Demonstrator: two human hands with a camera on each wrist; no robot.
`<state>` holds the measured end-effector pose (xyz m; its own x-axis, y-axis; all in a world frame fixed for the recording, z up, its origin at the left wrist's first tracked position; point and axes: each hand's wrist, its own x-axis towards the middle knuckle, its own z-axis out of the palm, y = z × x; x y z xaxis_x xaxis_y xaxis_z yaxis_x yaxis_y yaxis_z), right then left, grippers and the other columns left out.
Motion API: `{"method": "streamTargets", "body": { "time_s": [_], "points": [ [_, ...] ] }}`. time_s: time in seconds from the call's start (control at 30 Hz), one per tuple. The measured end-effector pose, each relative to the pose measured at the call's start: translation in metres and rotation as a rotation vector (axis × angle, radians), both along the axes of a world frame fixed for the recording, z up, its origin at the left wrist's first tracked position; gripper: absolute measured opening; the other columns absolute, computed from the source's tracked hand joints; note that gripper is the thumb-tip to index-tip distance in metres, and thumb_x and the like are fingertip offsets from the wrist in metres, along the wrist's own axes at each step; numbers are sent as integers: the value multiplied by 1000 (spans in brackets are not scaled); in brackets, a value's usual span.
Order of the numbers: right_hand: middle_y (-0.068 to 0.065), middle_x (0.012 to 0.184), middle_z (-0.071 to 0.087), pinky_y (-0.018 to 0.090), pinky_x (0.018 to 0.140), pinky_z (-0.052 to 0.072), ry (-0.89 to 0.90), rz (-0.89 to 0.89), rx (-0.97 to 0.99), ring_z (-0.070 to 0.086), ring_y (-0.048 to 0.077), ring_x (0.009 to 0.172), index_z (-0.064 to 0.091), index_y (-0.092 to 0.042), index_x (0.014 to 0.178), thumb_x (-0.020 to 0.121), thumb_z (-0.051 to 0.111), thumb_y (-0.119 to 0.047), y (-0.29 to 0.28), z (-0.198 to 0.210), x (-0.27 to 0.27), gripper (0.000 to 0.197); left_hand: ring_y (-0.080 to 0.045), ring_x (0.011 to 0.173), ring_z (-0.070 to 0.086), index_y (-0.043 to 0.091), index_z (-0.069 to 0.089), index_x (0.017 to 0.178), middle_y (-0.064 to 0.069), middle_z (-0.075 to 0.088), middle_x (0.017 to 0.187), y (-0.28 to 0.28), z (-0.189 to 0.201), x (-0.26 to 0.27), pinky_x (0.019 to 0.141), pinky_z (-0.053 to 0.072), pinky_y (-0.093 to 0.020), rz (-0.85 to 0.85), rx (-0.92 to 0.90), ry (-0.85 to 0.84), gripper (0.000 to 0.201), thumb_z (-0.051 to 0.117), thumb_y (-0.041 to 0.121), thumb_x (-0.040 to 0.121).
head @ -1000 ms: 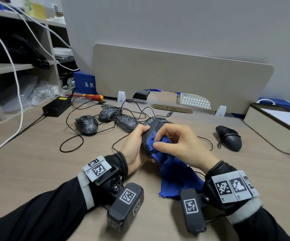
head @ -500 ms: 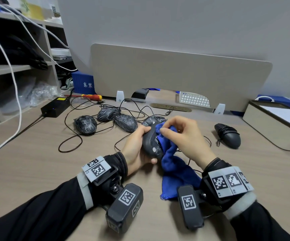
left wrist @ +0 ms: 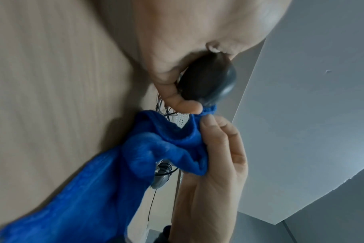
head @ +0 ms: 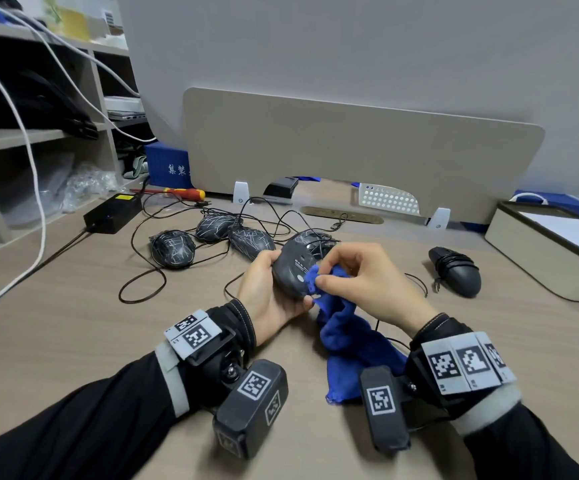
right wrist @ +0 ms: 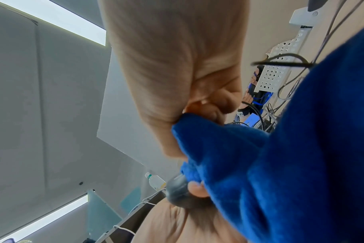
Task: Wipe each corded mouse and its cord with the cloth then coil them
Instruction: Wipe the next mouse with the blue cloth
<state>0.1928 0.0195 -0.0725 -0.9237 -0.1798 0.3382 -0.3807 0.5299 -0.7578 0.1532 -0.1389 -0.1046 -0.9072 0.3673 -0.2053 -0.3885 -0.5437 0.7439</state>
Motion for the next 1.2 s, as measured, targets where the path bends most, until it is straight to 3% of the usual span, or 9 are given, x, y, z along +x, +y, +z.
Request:
{"method": "streamTargets", "body": {
  "time_s": [0.07, 0.2, 0.4, 0.5, 0.63, 0.8, 0.93, 1.1, 1.2],
  "points": [
    [16, 70, 65, 29, 61, 41, 25, 23, -121, 51, 13, 63, 67, -14, 73, 79, 74, -6, -2, 2, 2, 13, -20, 61, 61, 10, 63, 88, -8, 66, 75, 1, 1, 1, 55, 47, -25, -1, -7, -13, 36, 34, 32, 95],
    [13, 67, 60, 29, 57, 37, 62, 191, -8, 45, 14, 61, 69, -15, 78, 80, 77, -11, -16, 3, 8, 10, -20, 46, 58, 10, 57, 71, -8, 59, 58, 0, -2, 3, 46, 48, -20, 14, -1, -49, 39, 39, 33, 97],
    [-9, 56, 48, 28, 54, 33, 54, 0, 161, 37, 5, 52, 62, -24, 67, 72, 75, -7, 5, -7, -4, 22, -26, 73, 63, 8, 56, 111, -17, 64, 95, -4, 6, 1, 61, 48, -29, 4, 112, -88, 34, 32, 27, 95],
    [-4, 60, 55, 26, 53, 33, 49, 34, -31, 40, 8, 55, 64, -17, 69, 77, 77, -2, -2, -3, -2, 21, -27, 73, 63, 6, 60, 102, -16, 68, 88, -4, 2, 0, 71, 47, -33, -9, 106, -92, 36, 33, 30, 95],
    [11, 63, 57, 31, 55, 36, 52, 160, 29, 43, 13, 58, 67, -18, 74, 78, 79, -9, -16, -1, 5, 16, -25, 57, 64, 6, 61, 84, -13, 65, 73, -3, -2, 3, 51, 54, -26, -33, 77, -107, 39, 36, 33, 98],
    [1, 57, 50, 27, 54, 33, 45, 31, 94, 38, 6, 53, 62, -17, 69, 76, 77, -6, -2, -7, -4, 20, -31, 97, 61, 6, 58, 118, -20, 62, 118, -4, 2, 0, 91, 48, -42, -13, 135, -85, 40, 33, 25, 94],
    [23, 73, 63, 31, 58, 39, 56, -71, -107, 49, 16, 61, 68, -20, 73, 72, 75, -22, -5, -6, -6, 8, -22, 71, 58, 13, 67, 97, -9, 68, 85, -3, -2, -2, 65, 41, -31, -7, 46, -58, 35, 39, 35, 93],
    [-1, 96, 59, 16, 83, 42, 159, -103, -7, 54, 2, 89, 68, -26, 84, 83, 76, -14, -2, -3, -3, 14, -19, 54, 47, 9, 65, 88, -8, 58, 68, 0, 0, 2, 45, 32, -23, -9, 36, -37, 28, 50, 33, 91],
    [-5, 101, 60, 15, 84, 43, 153, -18, 23, 55, 2, 98, 67, -26, 91, 85, 73, -18, -6, -4, -1, 12, -23, 59, 60, 3, 63, 96, -14, 66, 79, -1, -1, 1, 49, 47, -23, -3, 135, -67, 30, 42, 23, 92]
  ]
}}
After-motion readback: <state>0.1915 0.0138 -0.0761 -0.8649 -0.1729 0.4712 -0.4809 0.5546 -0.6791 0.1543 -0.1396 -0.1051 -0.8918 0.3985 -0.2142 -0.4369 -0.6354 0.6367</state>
